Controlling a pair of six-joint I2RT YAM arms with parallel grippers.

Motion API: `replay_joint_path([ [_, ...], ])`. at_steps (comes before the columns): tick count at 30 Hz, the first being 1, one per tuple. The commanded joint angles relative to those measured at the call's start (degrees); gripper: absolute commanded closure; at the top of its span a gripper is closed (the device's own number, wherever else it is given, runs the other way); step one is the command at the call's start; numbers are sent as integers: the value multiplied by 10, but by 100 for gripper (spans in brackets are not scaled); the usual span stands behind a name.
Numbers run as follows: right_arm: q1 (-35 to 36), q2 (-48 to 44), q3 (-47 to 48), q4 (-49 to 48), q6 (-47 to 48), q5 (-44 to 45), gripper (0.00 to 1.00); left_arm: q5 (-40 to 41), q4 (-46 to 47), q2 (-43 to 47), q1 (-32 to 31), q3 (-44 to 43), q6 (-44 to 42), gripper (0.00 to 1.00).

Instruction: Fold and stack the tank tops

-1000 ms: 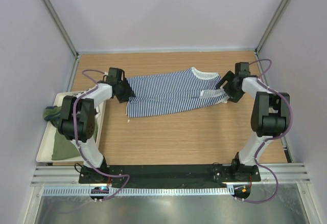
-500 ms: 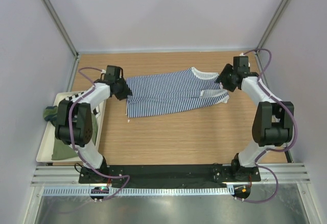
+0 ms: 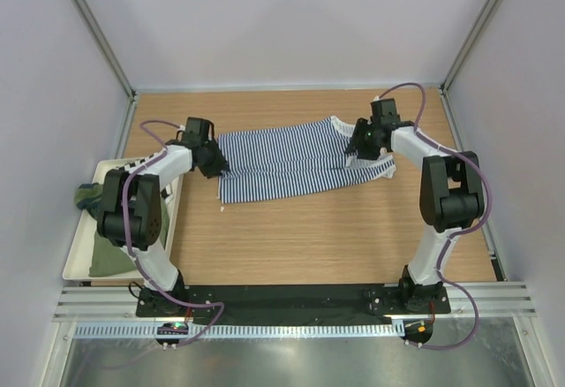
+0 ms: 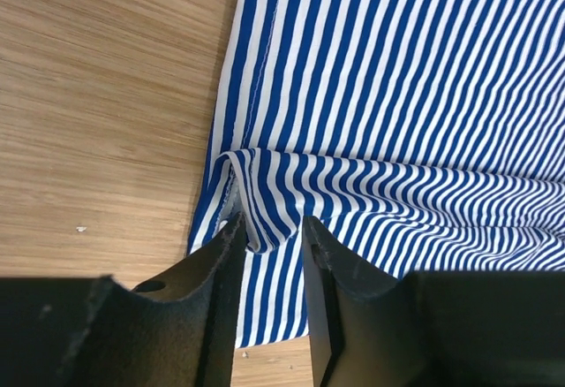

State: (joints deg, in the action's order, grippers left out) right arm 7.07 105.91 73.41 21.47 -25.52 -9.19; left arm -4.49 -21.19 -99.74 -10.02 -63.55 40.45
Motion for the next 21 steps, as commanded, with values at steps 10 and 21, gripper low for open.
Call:
replay_joint_path([
  [10, 19, 33, 17, -25, 3, -36, 77, -17, 19, -25, -3, -21, -13, 83],
  [21, -5, 47, 59, -33, -39, -94, 99, -24, 11, -26, 11, -39, -8, 100],
])
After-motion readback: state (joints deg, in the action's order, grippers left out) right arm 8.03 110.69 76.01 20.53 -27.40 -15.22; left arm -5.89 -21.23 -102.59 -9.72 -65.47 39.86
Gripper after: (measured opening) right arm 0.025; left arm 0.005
